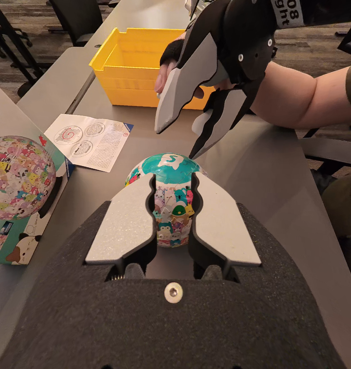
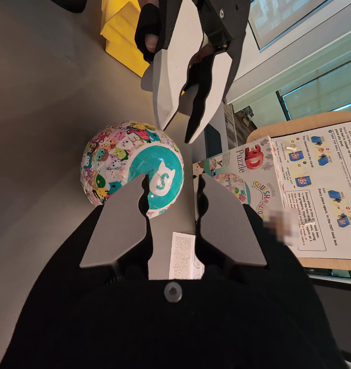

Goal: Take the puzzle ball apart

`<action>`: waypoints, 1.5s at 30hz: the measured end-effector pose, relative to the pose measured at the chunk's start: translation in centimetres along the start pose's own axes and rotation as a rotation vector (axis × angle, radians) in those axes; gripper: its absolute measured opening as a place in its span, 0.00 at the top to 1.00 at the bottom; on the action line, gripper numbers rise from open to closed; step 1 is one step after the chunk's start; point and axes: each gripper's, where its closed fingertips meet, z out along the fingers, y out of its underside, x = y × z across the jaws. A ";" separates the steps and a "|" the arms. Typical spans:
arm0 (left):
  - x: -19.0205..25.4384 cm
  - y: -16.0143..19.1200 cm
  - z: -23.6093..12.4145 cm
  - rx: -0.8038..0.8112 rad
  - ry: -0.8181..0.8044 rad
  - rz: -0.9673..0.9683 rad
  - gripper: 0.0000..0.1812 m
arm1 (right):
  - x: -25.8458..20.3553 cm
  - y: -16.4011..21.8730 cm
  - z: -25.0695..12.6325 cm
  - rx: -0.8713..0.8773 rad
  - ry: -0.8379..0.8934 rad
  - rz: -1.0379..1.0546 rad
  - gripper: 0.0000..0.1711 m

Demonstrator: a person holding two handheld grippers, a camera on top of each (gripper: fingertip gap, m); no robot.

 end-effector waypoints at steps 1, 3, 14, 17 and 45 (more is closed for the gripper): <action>0.1 0.0 0.1 0.002 0.007 0.003 0.82 | 0.0 0.0 0.0 0.001 0.000 -0.002 0.72; 0.2 0.0 0.3 0.003 0.016 -0.004 0.82 | 0.0 0.0 0.1 0.002 0.000 -0.003 0.72; 0.2 0.5 0.5 0.014 0.065 -0.037 0.82 | -0.1 -0.1 0.4 0.001 0.010 -0.017 0.72; 0.3 0.7 0.7 0.004 0.075 -0.040 0.82 | -0.1 -0.3 0.5 0.002 0.011 -0.022 0.72; 0.7 1.0 1.1 -0.007 0.095 -0.026 0.82 | 1.8 0.7 -0.4 -0.009 0.067 0.077 0.71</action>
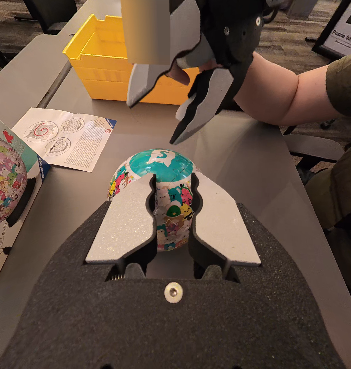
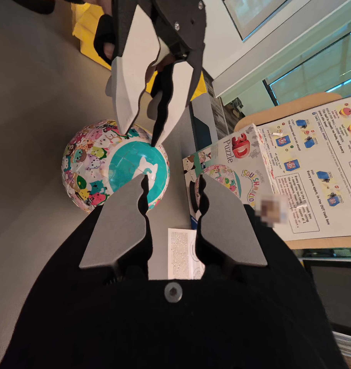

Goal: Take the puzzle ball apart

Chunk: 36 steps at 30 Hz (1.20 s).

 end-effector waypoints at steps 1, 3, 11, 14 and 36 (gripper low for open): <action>0.0 0.0 0.0 -0.003 -0.003 0.001 0.82 | 0.1 0.0 -0.2 0.009 -0.007 0.022 0.71; -0.1 0.1 -0.1 -0.007 -0.007 0.003 0.82 | 0.4 0.1 -0.7 0.018 -0.027 0.068 0.74; -0.2 0.4 -0.4 -0.022 -0.021 0.011 0.82 | -0.4 0.2 -1.9 0.094 -0.173 0.231 0.85; -0.4 0.5 -0.5 -0.026 -0.031 0.010 0.82 | -1.1 0.5 -1.6 0.070 -0.188 0.194 0.85; -0.6 -0.1 -1.3 -0.009 -0.063 0.054 0.86 | 0.8 0.8 -3.2 0.041 -0.153 0.356 1.00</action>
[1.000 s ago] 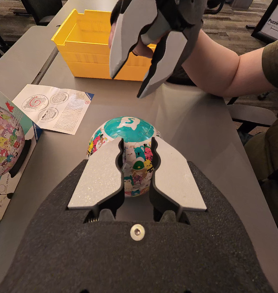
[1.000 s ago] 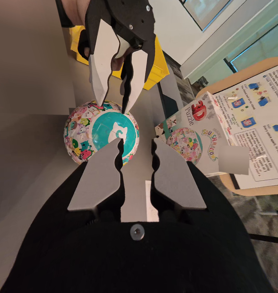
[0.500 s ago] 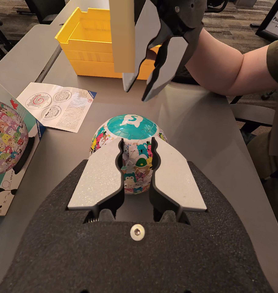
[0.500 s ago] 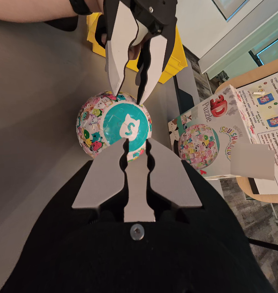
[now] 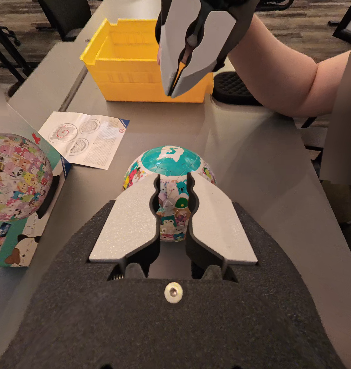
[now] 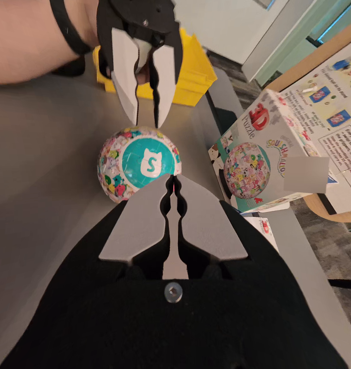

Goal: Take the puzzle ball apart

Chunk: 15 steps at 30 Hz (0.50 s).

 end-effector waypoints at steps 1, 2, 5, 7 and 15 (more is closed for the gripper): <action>-0.1 -0.5 -0.4 0.023 -0.009 0.009 0.87 | 0.4 -0.9 -0.5 0.047 0.016 0.042 1.00; -0.1 -1.0 -0.9 0.049 -0.021 0.017 0.88 | 0.7 -1.8 -1.0 0.103 0.024 0.091 1.00; -0.4 -2.5 -2.1 0.129 -0.066 0.042 0.91 | 1.4 -3.1 -2.1 0.185 0.038 0.226 1.00; -0.5 -3.0 -2.4 0.153 -0.093 0.047 0.92 | 0.9 -3.1 -2.2 0.211 0.027 0.250 1.00; 0.2 0.1 -0.5 0.048 -0.240 0.033 0.80 | -2.4 0.0 -0.1 0.215 0.060 0.282 1.00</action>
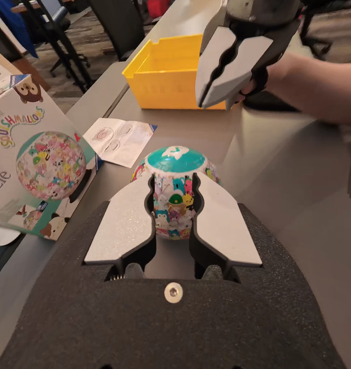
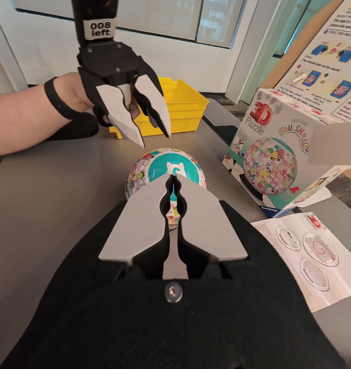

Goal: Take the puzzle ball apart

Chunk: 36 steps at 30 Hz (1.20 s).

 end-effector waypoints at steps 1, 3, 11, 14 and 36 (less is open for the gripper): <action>0.0 0.1 0.0 0.009 -0.012 0.004 0.80 | 0.0 0.3 0.2 -0.009 0.013 -0.001 1.00; -0.2 -0.4 -0.1 0.077 -0.036 -0.038 0.81 | -0.1 1.0 0.9 -0.038 0.022 0.014 1.00; -0.4 0.5 -1.2 0.294 -0.129 -0.220 0.72 | -1.1 1.0 2.6 -0.028 0.063 0.009 0.96; 0.0 1.1 -0.8 0.279 -0.148 -0.212 0.65 | -1.2 0.9 2.8 -0.023 0.079 0.000 0.94; 0.8 2.3 0.7 0.252 -0.136 -0.197 0.62 | -1.6 2.3 4.3 -0.156 0.102 -0.045 0.94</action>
